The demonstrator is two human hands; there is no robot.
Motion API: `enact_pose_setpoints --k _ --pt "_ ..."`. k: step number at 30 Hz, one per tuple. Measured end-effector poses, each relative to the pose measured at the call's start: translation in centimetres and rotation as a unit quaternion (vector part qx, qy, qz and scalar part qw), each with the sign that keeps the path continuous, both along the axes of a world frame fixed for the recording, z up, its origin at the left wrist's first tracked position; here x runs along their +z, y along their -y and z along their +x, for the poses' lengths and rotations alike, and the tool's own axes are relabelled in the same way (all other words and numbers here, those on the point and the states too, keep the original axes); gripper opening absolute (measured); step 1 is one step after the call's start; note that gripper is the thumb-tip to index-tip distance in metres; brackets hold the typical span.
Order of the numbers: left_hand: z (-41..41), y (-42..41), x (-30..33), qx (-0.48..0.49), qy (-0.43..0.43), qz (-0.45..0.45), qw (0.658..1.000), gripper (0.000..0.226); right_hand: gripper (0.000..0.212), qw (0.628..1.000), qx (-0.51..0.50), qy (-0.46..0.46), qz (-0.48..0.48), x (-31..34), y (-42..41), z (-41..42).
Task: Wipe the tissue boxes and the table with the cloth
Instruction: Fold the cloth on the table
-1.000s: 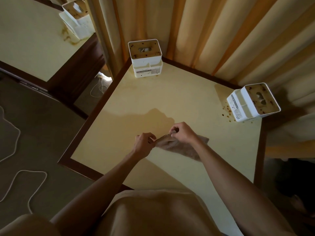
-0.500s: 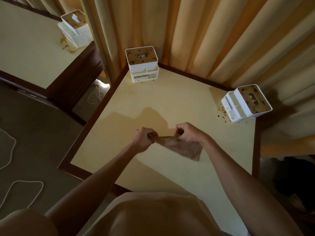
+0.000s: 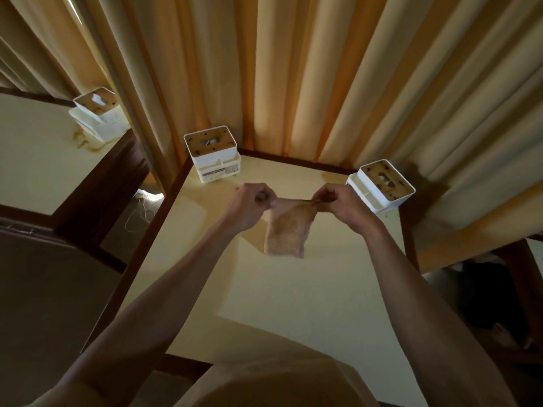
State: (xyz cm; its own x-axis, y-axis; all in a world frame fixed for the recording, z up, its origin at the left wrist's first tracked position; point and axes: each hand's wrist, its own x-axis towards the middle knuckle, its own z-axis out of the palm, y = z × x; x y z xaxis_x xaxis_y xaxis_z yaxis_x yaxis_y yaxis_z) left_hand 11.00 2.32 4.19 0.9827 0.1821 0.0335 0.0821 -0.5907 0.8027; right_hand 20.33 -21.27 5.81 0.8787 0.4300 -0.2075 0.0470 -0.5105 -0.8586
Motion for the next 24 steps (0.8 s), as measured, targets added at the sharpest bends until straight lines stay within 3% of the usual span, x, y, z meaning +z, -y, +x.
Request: enact_pose_setpoints --k 4,8,13,24 --pt "1.4 0.2 2.1 0.028 0.075 -0.015 0.997 0.006 0.021 0.998 -0.045 0.039 0.011 1.4 0.3 0.0" --pt "0.8 0.2 2.4 0.019 0.090 0.017 0.996 0.007 0.017 0.997 -0.048 0.055 0.023 1.4 0.7 -1.1" --pt "-2.1 0.4 -0.9 -0.010 0.023 0.022 0.999 0.010 0.020 0.999 -0.035 0.018 0.022 -1.5 1.6 -4.2" --pt "-10.6 2.4 -9.3 -0.032 -0.039 -0.097 0.994 0.017 0.025 0.996 -0.043 -0.076 0.028 -8.1 4.3 -12.0"
